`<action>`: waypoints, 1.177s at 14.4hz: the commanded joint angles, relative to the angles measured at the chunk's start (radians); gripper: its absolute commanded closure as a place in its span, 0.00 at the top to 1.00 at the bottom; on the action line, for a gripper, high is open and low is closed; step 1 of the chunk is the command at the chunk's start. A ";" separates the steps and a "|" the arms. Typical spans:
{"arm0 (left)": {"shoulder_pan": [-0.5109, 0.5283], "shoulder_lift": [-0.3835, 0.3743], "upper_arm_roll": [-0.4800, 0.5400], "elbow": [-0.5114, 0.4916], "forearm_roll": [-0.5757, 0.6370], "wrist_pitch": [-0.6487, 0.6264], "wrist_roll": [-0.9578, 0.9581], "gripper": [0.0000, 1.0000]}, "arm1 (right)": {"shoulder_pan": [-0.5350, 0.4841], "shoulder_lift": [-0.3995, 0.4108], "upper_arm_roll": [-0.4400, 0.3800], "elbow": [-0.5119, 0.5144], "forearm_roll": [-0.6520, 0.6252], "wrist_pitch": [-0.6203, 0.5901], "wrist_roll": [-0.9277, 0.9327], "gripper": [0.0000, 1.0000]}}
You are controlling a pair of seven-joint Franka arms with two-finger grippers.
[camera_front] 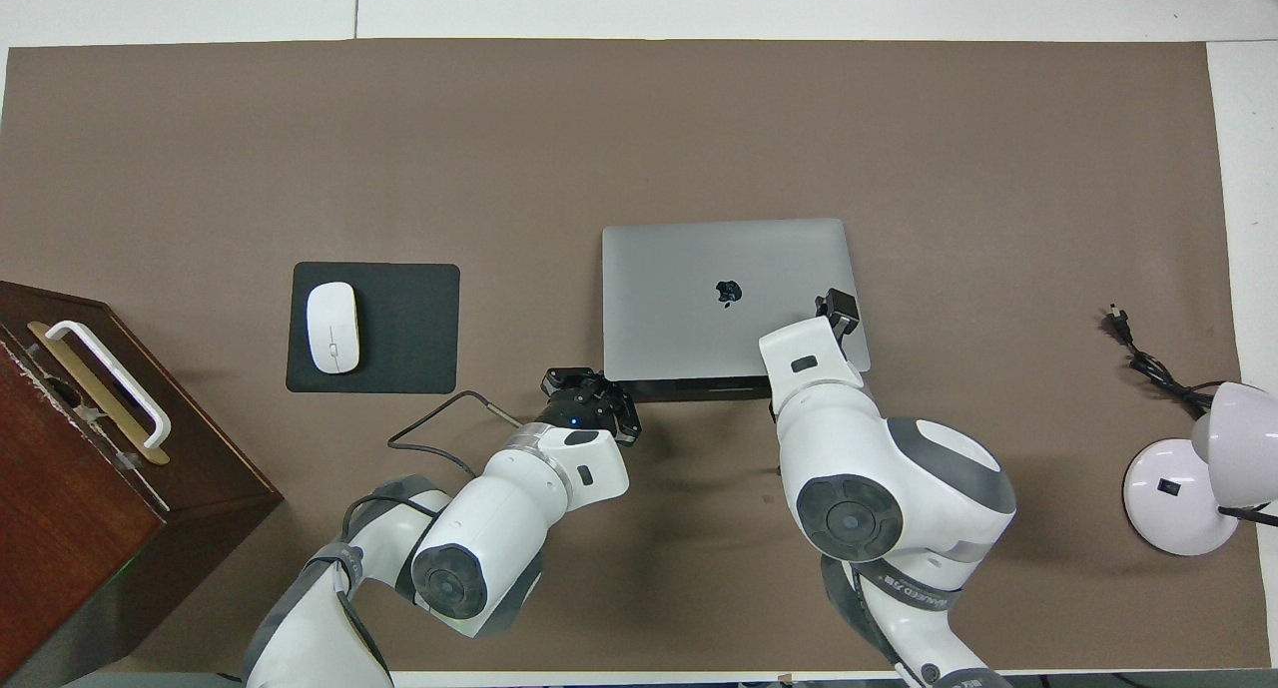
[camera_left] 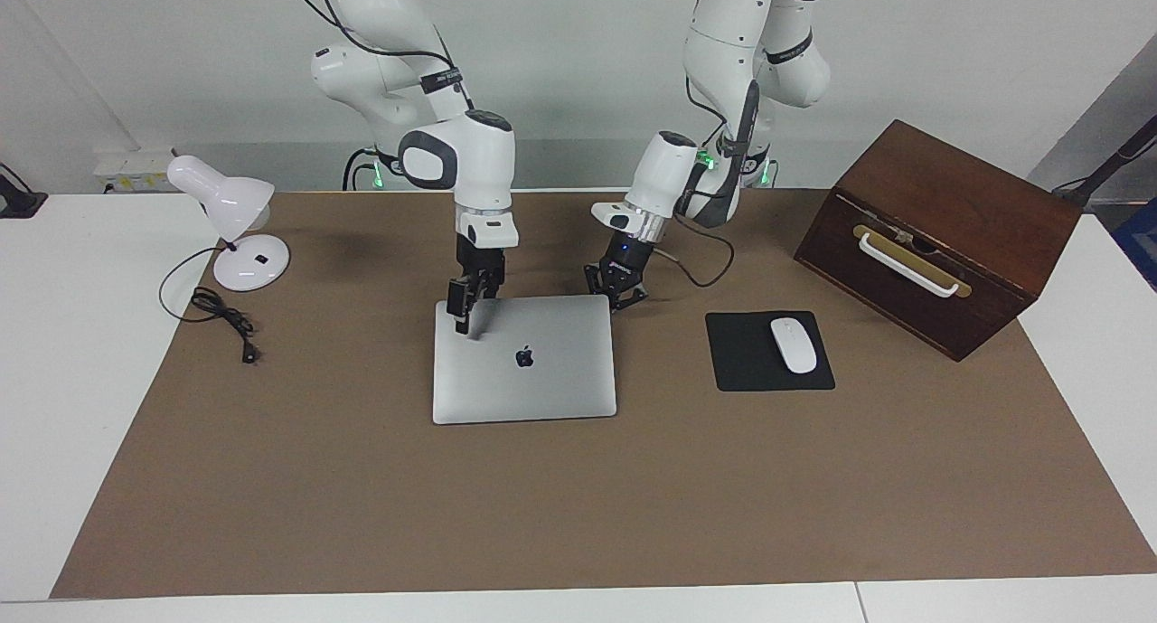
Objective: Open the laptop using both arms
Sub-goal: 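Lift the laptop lid upward and away with the right gripper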
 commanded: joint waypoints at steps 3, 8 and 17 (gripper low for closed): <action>-0.015 0.033 0.012 0.018 -0.003 0.020 0.014 0.00 | -0.073 0.076 0.006 0.119 -0.039 0.009 -0.025 1.00; -0.019 0.042 0.012 0.020 -0.003 0.020 0.014 0.00 | -0.104 0.111 0.006 0.237 -0.031 -0.061 -0.074 1.00; -0.021 0.044 0.012 0.020 -0.003 0.020 0.017 0.00 | -0.120 0.145 0.006 0.393 0.035 -0.166 -0.159 1.00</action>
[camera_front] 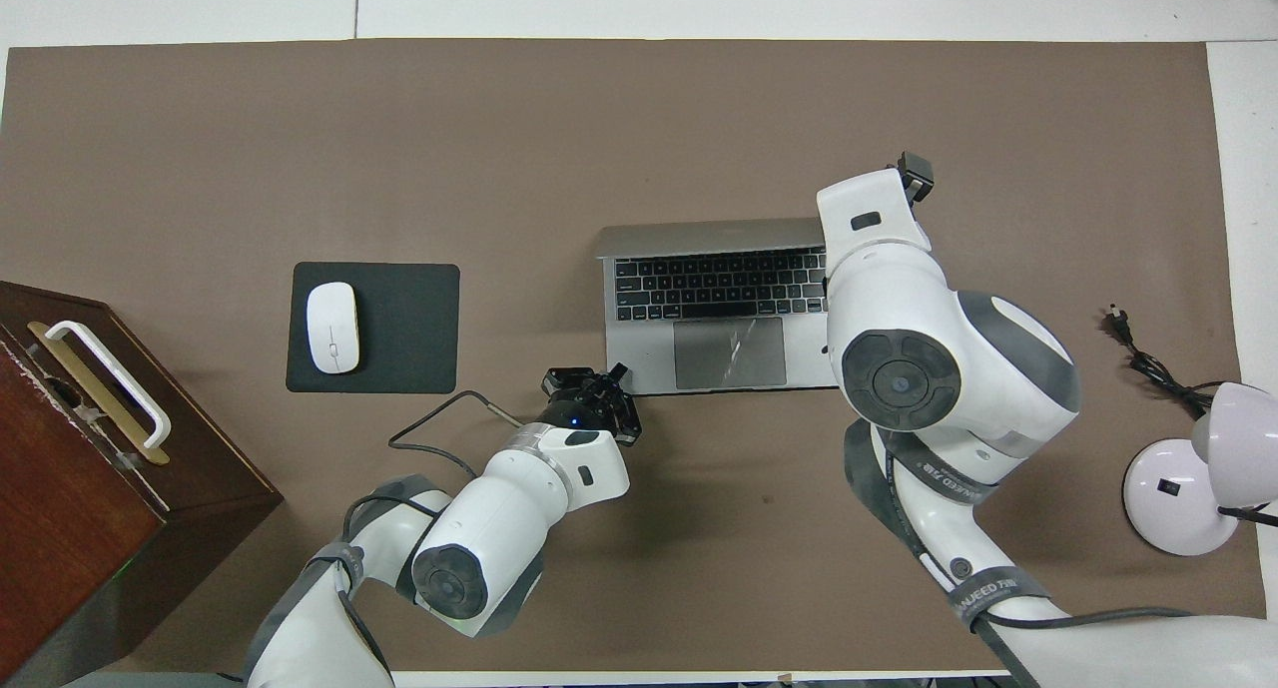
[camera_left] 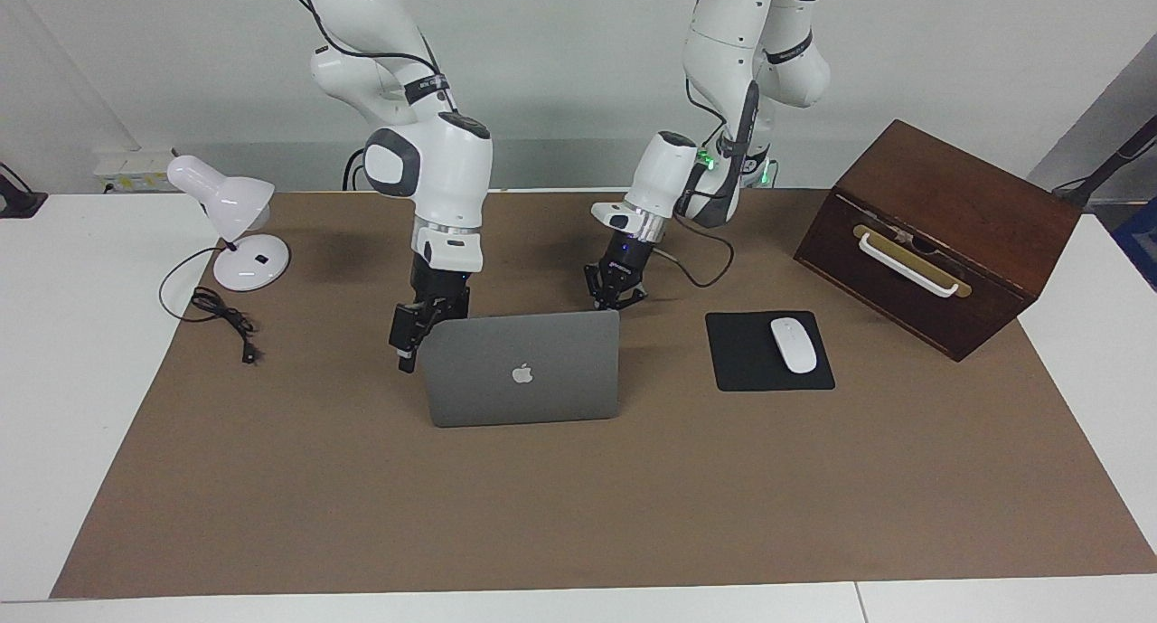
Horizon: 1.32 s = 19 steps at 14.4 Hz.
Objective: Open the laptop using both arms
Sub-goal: 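Lift the laptop lid upward and away with the right gripper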
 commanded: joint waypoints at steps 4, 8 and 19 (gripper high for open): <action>-0.020 0.043 0.012 0.020 -0.002 0.016 0.016 0.00 | -0.026 0.090 0.008 0.195 0.052 -0.081 -0.088 1.00; -0.020 0.043 0.012 0.020 -0.002 0.016 0.016 0.00 | -0.044 0.118 0.006 0.261 0.116 -0.094 -0.103 1.00; -0.020 0.043 0.012 0.020 0.003 0.016 0.018 0.00 | -0.069 0.138 0.009 0.333 0.296 -0.196 -0.148 1.00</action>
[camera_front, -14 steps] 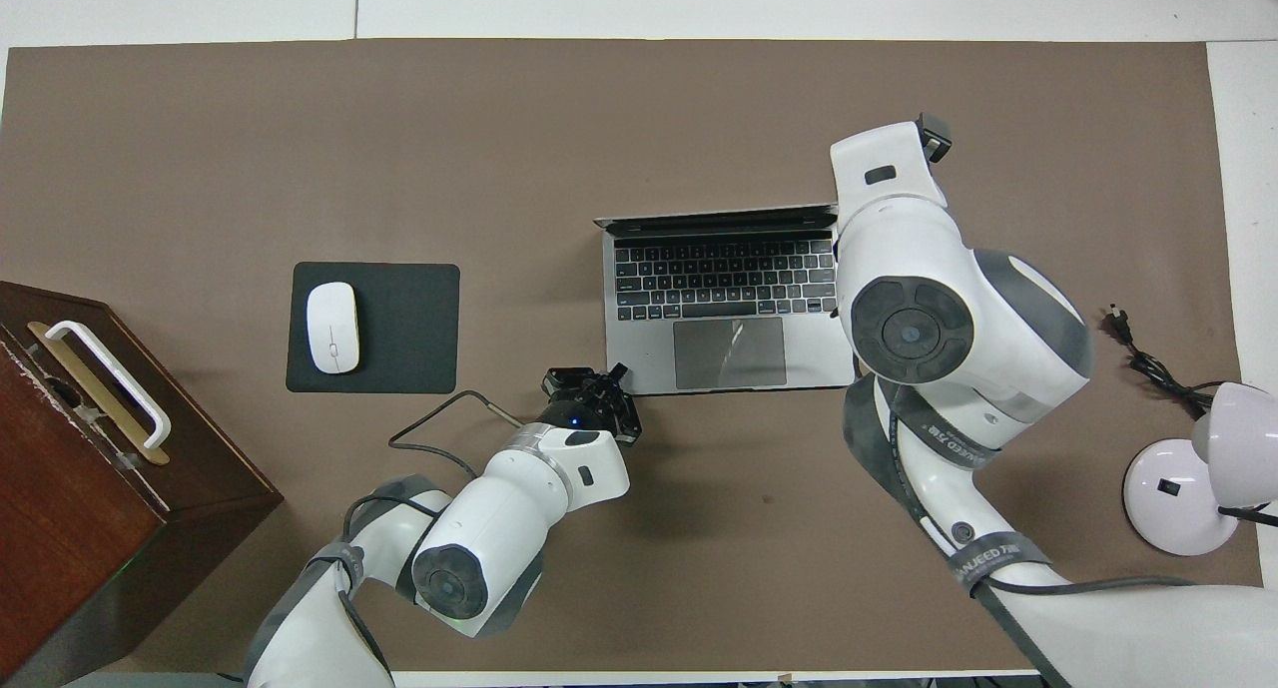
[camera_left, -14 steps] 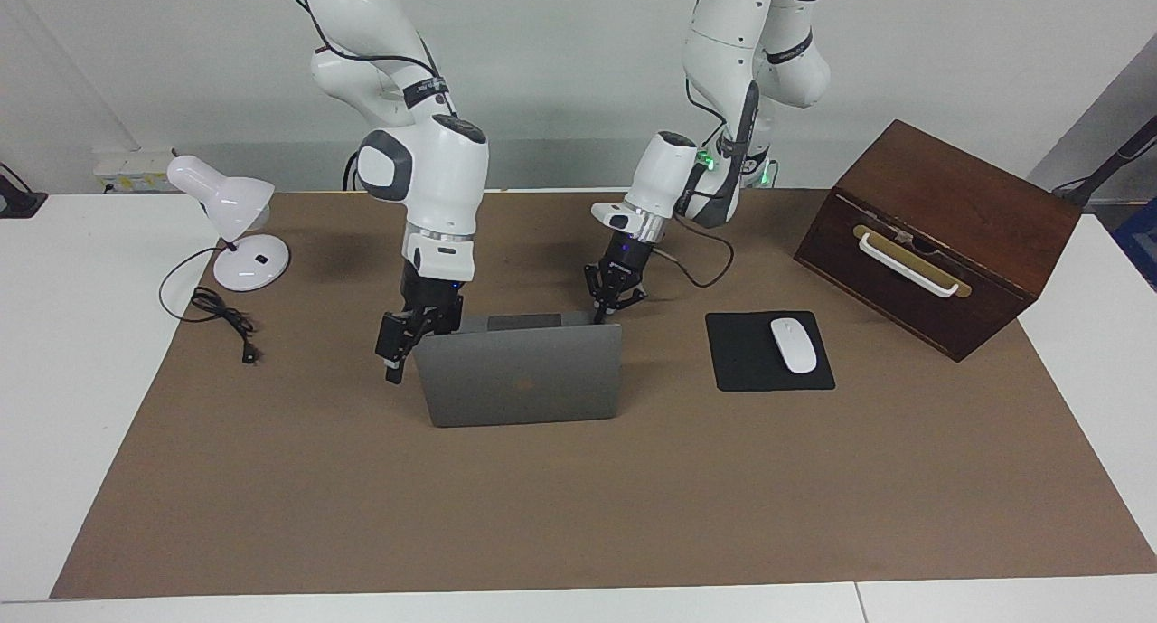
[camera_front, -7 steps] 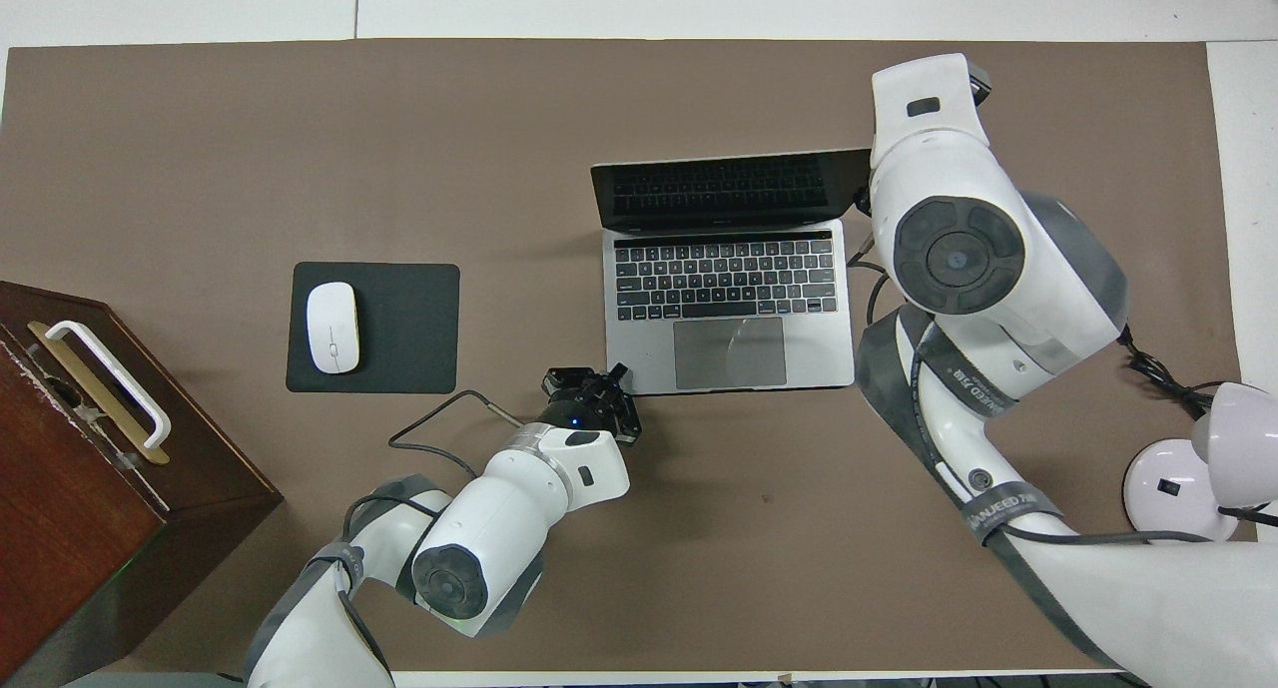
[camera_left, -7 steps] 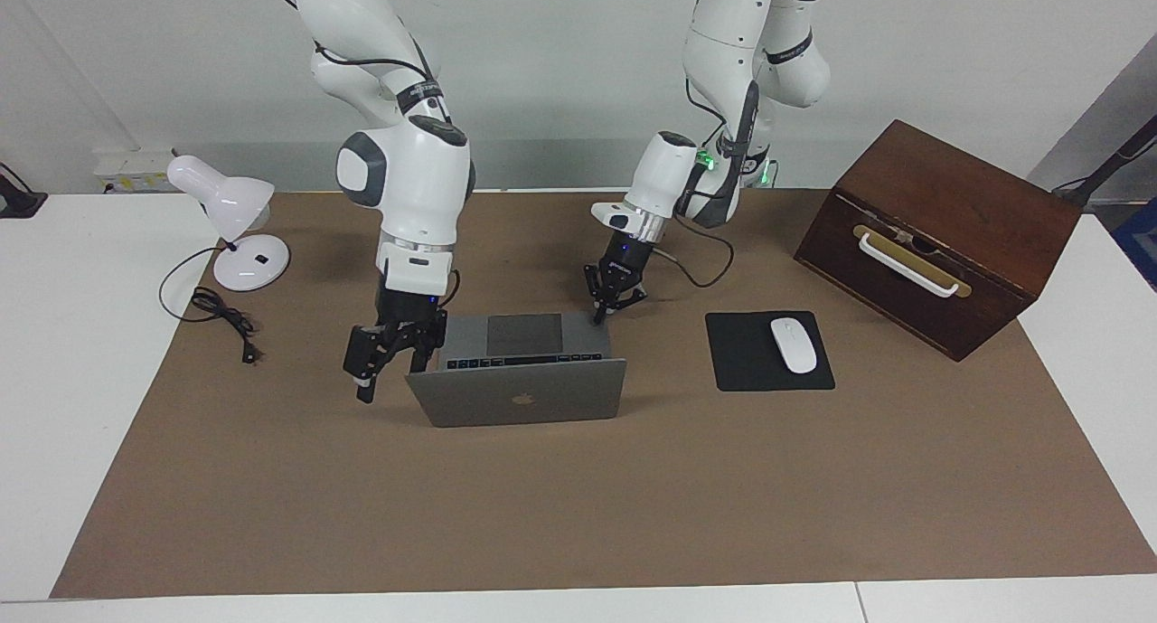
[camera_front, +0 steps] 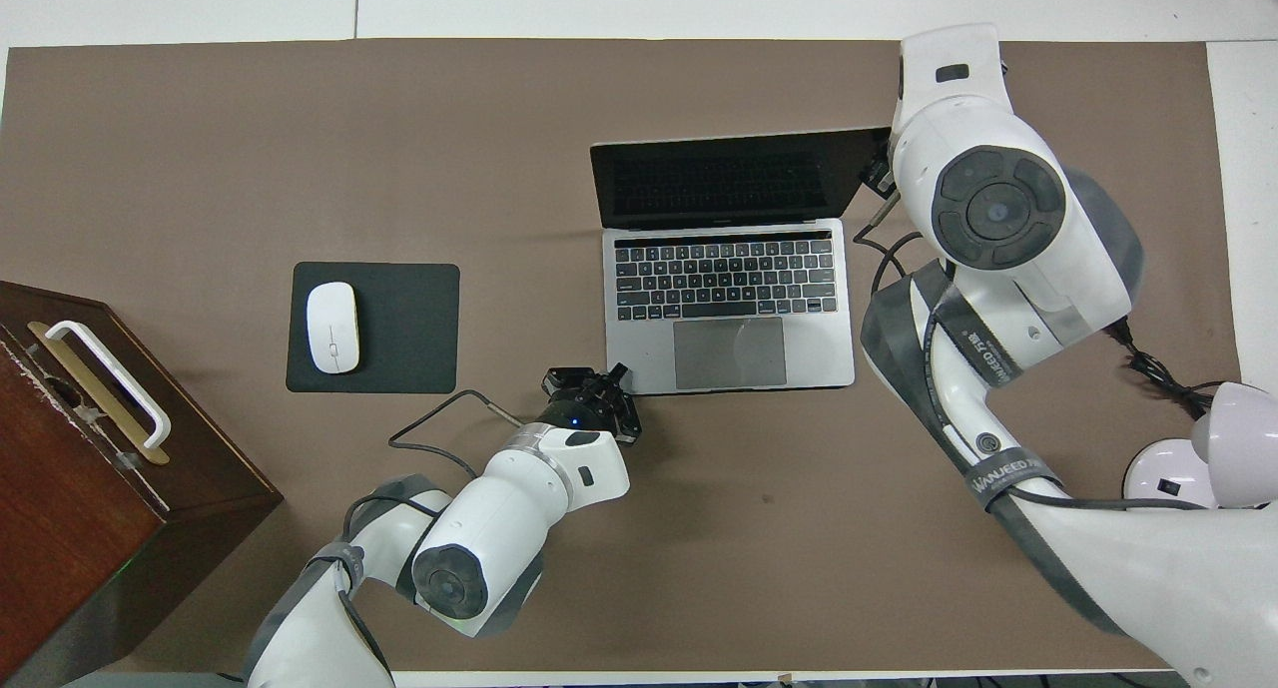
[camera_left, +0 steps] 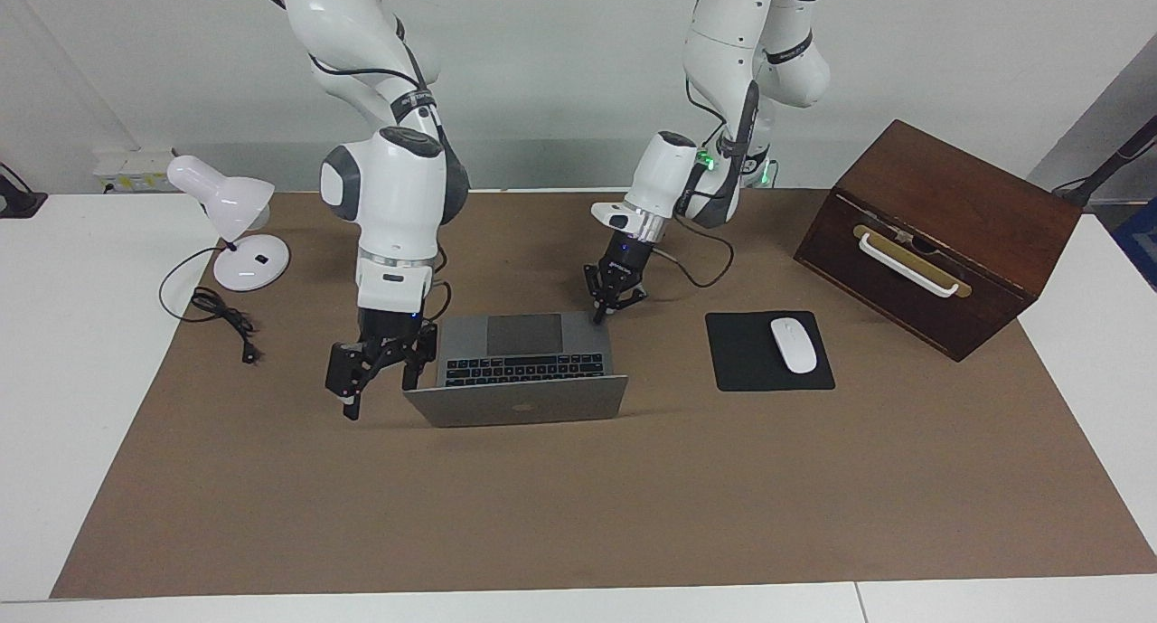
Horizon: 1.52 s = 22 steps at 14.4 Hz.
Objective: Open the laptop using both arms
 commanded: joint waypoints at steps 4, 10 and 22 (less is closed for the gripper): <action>-0.019 0.042 0.011 0.026 -0.002 0.015 0.006 0.00 | 0.018 -0.143 0.031 0.025 0.292 -0.328 -0.034 1.00; -0.012 -0.003 0.009 0.039 -0.011 0.011 -0.056 0.00 | -0.031 -0.298 0.017 0.027 0.518 -0.616 -0.012 1.00; 0.159 -0.284 0.015 0.275 -0.013 -0.717 -0.083 0.00 | -0.108 -0.450 0.006 -0.018 0.622 -0.877 0.278 1.00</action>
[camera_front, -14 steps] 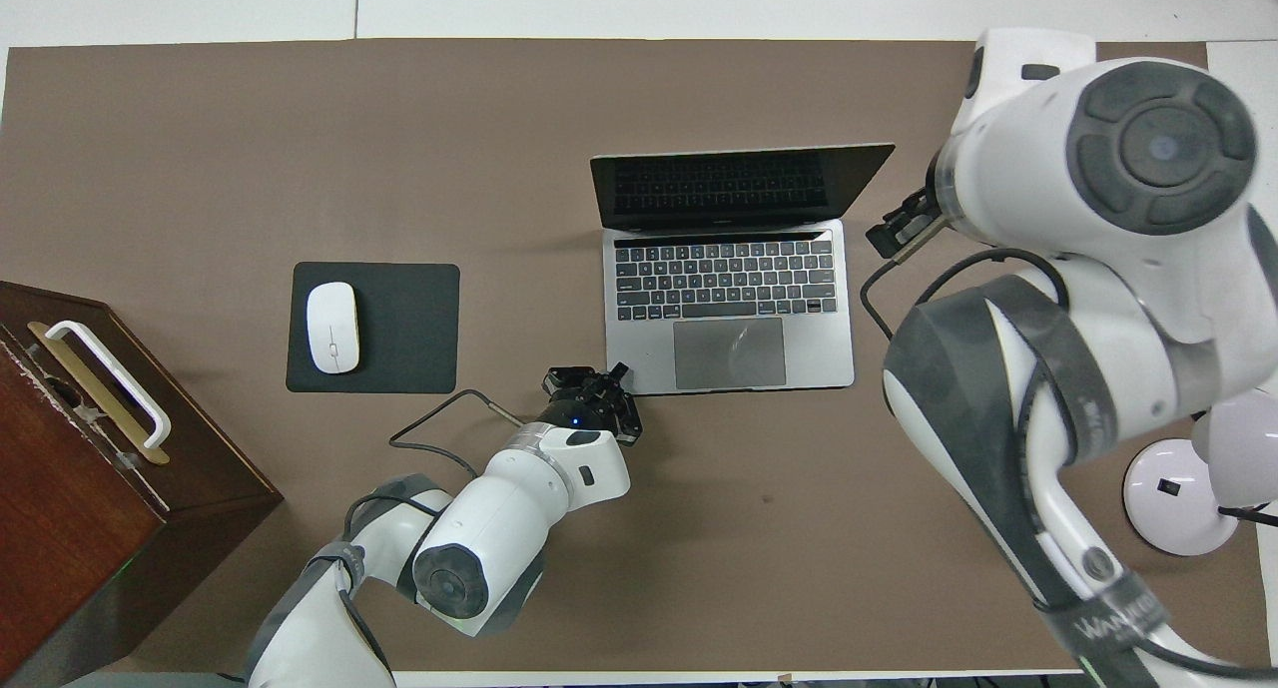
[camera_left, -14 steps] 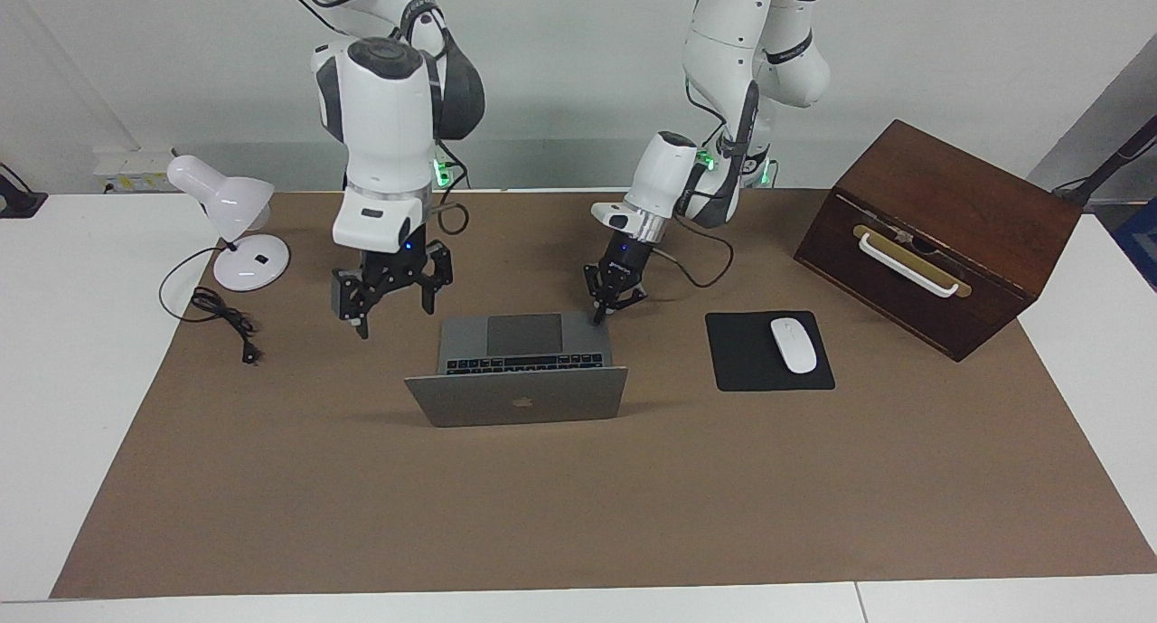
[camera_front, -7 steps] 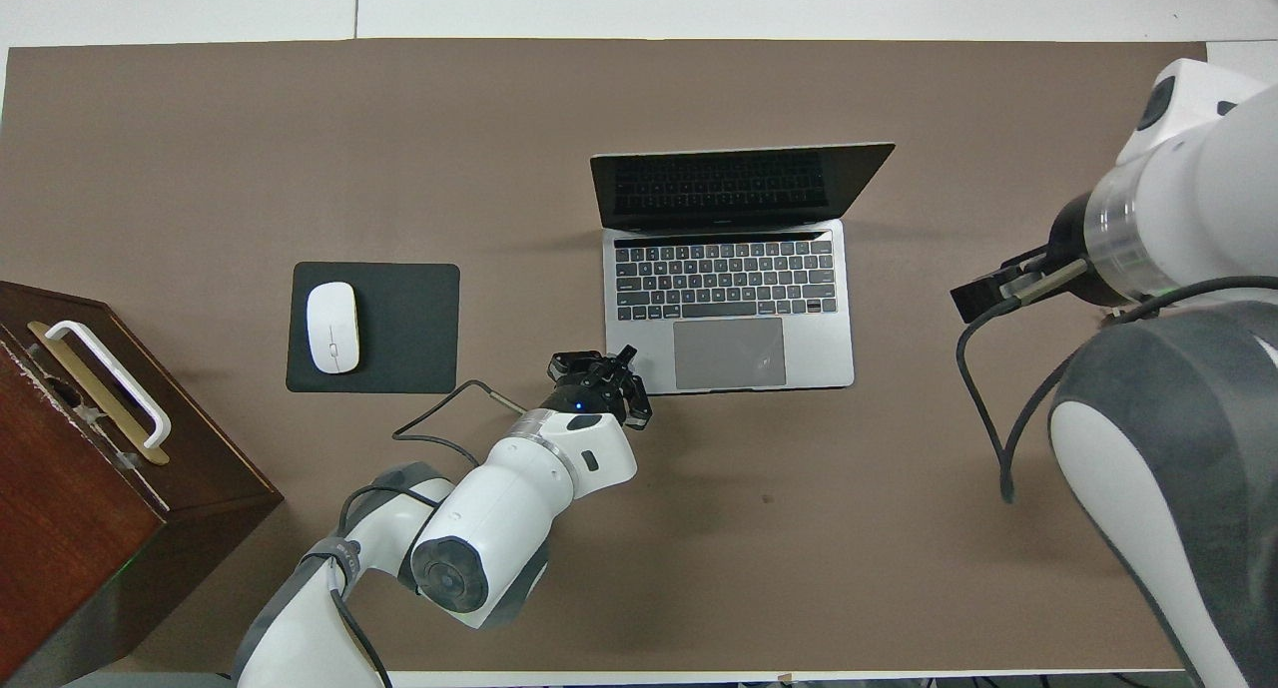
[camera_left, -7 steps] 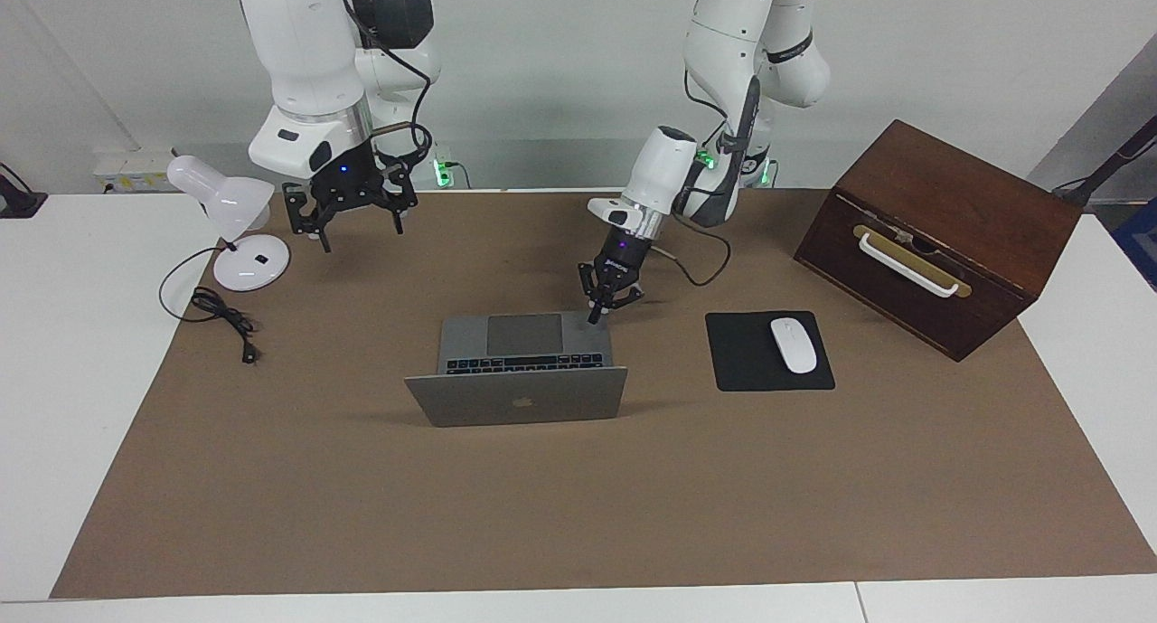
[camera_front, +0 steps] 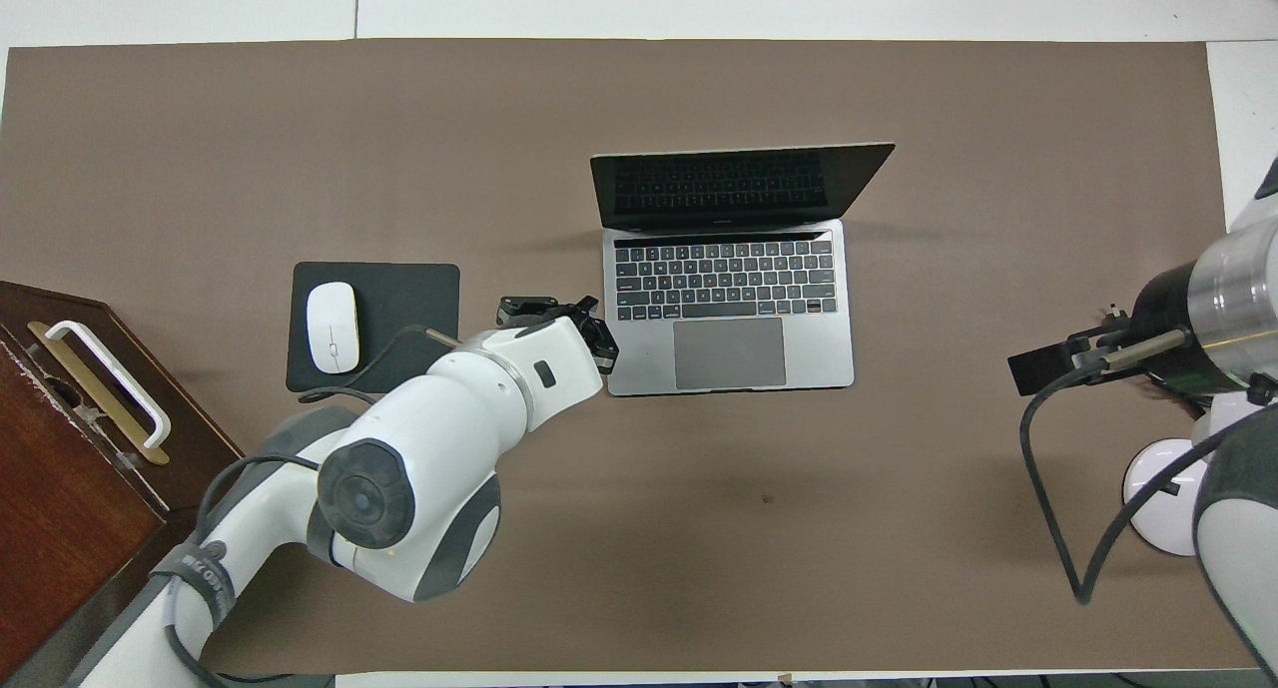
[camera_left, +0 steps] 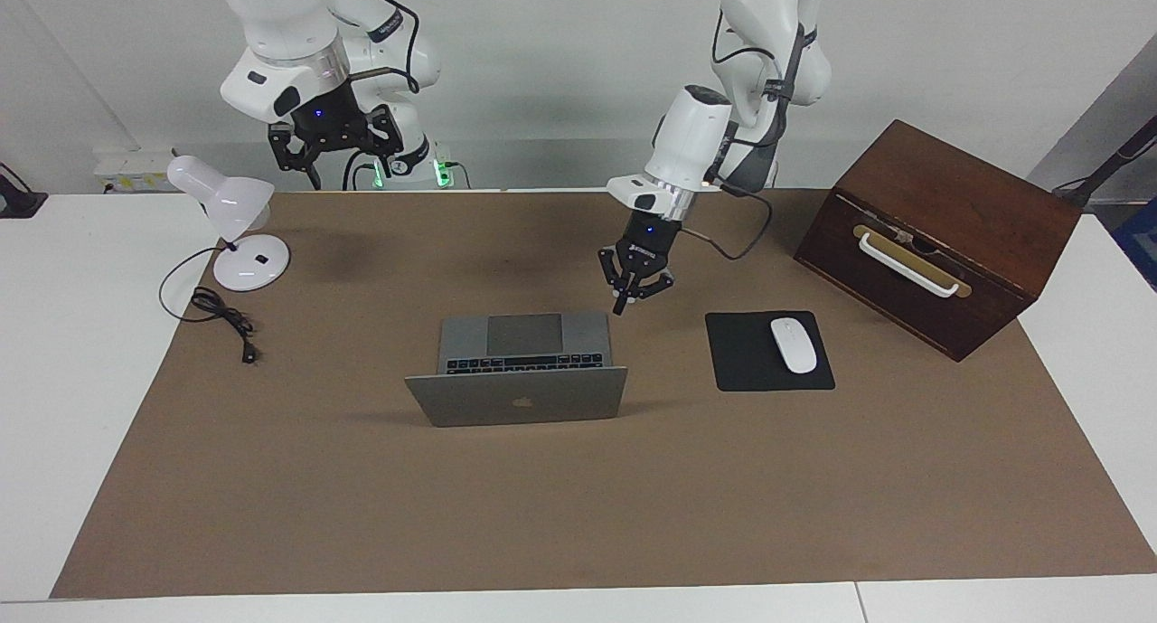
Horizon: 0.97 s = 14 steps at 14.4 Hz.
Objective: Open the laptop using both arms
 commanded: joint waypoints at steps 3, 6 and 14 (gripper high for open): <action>0.144 -0.091 -0.004 0.147 -0.006 -0.361 0.006 0.00 | -0.041 0.042 0.001 -0.029 0.027 0.072 0.119 1.00; 0.250 -0.095 -0.004 0.297 0.000 -0.614 0.023 0.00 | -0.038 0.037 0.009 -0.023 0.029 0.056 0.122 1.00; 0.502 -0.117 -0.001 0.482 0.056 -1.013 0.095 0.99 | -0.037 0.042 -0.047 0.030 0.087 0.005 0.156 1.00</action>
